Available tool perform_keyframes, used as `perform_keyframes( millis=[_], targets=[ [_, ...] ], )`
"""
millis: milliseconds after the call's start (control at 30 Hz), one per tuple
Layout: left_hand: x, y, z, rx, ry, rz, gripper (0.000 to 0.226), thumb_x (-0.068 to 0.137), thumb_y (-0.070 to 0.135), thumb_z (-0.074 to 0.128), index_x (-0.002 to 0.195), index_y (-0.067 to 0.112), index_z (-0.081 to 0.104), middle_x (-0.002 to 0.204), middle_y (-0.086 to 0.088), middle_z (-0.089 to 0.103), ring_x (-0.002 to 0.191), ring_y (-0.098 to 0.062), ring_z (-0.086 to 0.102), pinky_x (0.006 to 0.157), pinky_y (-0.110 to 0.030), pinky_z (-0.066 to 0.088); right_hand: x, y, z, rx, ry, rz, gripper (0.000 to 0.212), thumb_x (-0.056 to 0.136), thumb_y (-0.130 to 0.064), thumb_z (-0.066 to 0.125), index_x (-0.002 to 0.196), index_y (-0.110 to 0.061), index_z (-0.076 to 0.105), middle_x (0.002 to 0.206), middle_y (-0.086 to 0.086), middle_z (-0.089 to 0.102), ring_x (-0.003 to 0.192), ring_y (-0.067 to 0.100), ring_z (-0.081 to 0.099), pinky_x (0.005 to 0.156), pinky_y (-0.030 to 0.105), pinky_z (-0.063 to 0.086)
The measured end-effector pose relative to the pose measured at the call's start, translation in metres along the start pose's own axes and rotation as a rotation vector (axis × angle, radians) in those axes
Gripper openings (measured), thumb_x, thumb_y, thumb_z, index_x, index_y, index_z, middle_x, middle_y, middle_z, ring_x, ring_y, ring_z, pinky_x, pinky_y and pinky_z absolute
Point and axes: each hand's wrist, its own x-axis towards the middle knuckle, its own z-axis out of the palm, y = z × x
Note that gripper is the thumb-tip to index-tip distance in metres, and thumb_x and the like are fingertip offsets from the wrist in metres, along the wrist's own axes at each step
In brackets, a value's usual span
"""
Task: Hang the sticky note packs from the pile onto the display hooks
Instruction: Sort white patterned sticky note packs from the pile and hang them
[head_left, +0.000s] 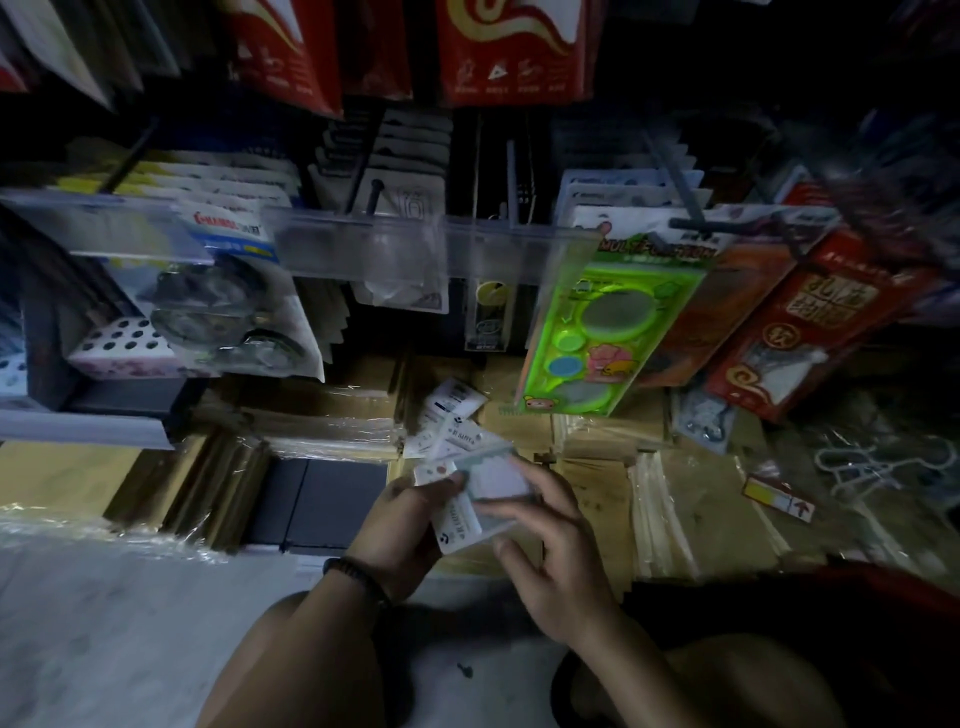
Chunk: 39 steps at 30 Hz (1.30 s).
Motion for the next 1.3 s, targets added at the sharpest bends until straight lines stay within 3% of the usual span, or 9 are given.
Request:
perform_keyframes(
  millis=[100, 200, 300, 433, 533, 633, 767, 1067, 1300],
  targets=[
    [0.001, -0.005, -0.005, 0.013, -0.002, 0.019, 0.035, 0.096, 0.003, 0.067, 0.131, 0.001, 0.067, 0.128, -0.024, 0.074, 0.112, -0.039, 0.072, 0.097, -0.051, 0.058, 0.002, 0.007, -0.003, -0.086, 0.039, 0.05, 0.036, 0.099, -0.029, 0.068, 0.134, -0.036, 0.071, 0.171, -0.014, 0.028, 0.158, 0.006, 0.03, 0.121, 0.033, 0.042],
    [0.0, -0.007, -0.006, 0.079, 0.002, 0.042, 0.044, 0.088, 0.002, 0.076, 0.131, 0.005, 0.069, 0.126, -0.024, 0.075, 0.118, -0.046, 0.07, 0.107, -0.064, 0.053, 0.004, 0.012, -0.012, -0.048, -0.121, 0.152, 0.077, 0.096, -0.031, 0.075, 0.162, -0.047, 0.038, 0.175, -0.024, 0.006, 0.161, -0.002, 0.013, 0.122, 0.039, 0.043],
    [-0.002, -0.006, -0.004, 0.095, -0.005, 0.061, 0.047, 0.085, 0.004, 0.079, 0.131, 0.008, 0.069, 0.126, -0.024, 0.075, 0.118, -0.047, 0.071, 0.105, -0.067, 0.053, 0.006, 0.013, -0.02, 0.048, -0.153, 0.159, 0.087, 0.087, -0.043, 0.078, 0.163, -0.046, 0.036, 0.171, -0.026, 0.021, 0.159, 0.003, 0.024, 0.115, 0.043, 0.051],
    [-0.006, -0.001, -0.002, 0.063, -0.037, 0.079, 0.038, 0.093, 0.008, 0.073, 0.131, 0.008, 0.069, 0.125, -0.022, 0.076, 0.114, -0.042, 0.074, 0.09, -0.056, 0.062, 0.007, 0.012, -0.021, -0.038, 0.053, 0.283, 0.084, 0.07, -0.053, 0.09, 0.146, -0.05, 0.052, 0.13, -0.031, 0.045, 0.122, 0.0, 0.056, 0.094, 0.029, 0.059],
    [-0.008, 0.001, -0.003, 0.041, -0.009, 0.099, 0.033, 0.095, 0.006, 0.071, 0.128, 0.004, 0.07, 0.123, -0.022, 0.076, 0.112, -0.039, 0.076, 0.086, -0.049, 0.064, 0.004, 0.011, -0.015, 0.07, 0.222, 0.42, 0.057, 0.067, -0.057, 0.091, 0.116, -0.044, 0.066, 0.112, -0.02, 0.065, 0.099, 0.005, 0.069, 0.08, 0.041, 0.063],
    [-0.011, 0.0, -0.004, 0.063, -0.023, 0.085, 0.033, 0.096, 0.002, 0.07, 0.129, -0.002, 0.068, 0.126, -0.025, 0.075, 0.117, -0.042, 0.074, 0.094, -0.051, 0.064, 0.002, 0.006, -0.011, 0.118, 0.271, 0.518, 0.039, 0.073, -0.056, 0.091, 0.087, -0.027, 0.069, 0.085, -0.006, 0.077, 0.076, 0.009, 0.075, 0.065, 0.051, 0.063],
    [-0.022, -0.005, 0.003, 0.139, -0.056, 0.074, 0.035, 0.097, -0.001, 0.068, 0.131, 0.004, 0.064, 0.125, -0.021, 0.076, 0.113, -0.04, 0.075, 0.08, -0.043, 0.067, 0.003, -0.005, -0.016, 0.057, 0.311, 0.589, 0.048, 0.076, -0.062, 0.087, 0.078, -0.019, 0.067, 0.074, -0.004, 0.075, 0.066, 0.007, 0.072, 0.059, 0.046, 0.061],
    [-0.071, 0.002, 0.025, 0.274, -0.044, 0.25, 0.038, 0.096, -0.004, 0.07, 0.131, 0.008, 0.063, 0.123, -0.017, 0.078, 0.11, -0.04, 0.076, 0.093, -0.061, 0.062, -0.027, -0.069, -0.046, 0.134, 0.245, 0.412, 0.012, 0.096, -0.043, 0.072, 0.107, -0.038, 0.069, 0.083, -0.004, 0.073, 0.076, 0.012, 0.071, 0.068, 0.043, 0.061],
    [-0.144, 0.052, 0.071, 0.356, -0.097, 0.541, 0.043, 0.091, 0.007, 0.082, 0.131, 0.014, 0.067, 0.124, -0.012, 0.079, 0.112, -0.038, 0.077, 0.092, -0.063, 0.061, -0.036, -0.155, -0.106, 0.291, 0.322, 0.227, 0.069, 0.097, -0.015, 0.076, 0.155, -0.044, 0.052, 0.102, -0.005, 0.075, 0.093, 0.018, 0.078, 0.083, 0.057, 0.064]
  ],
)
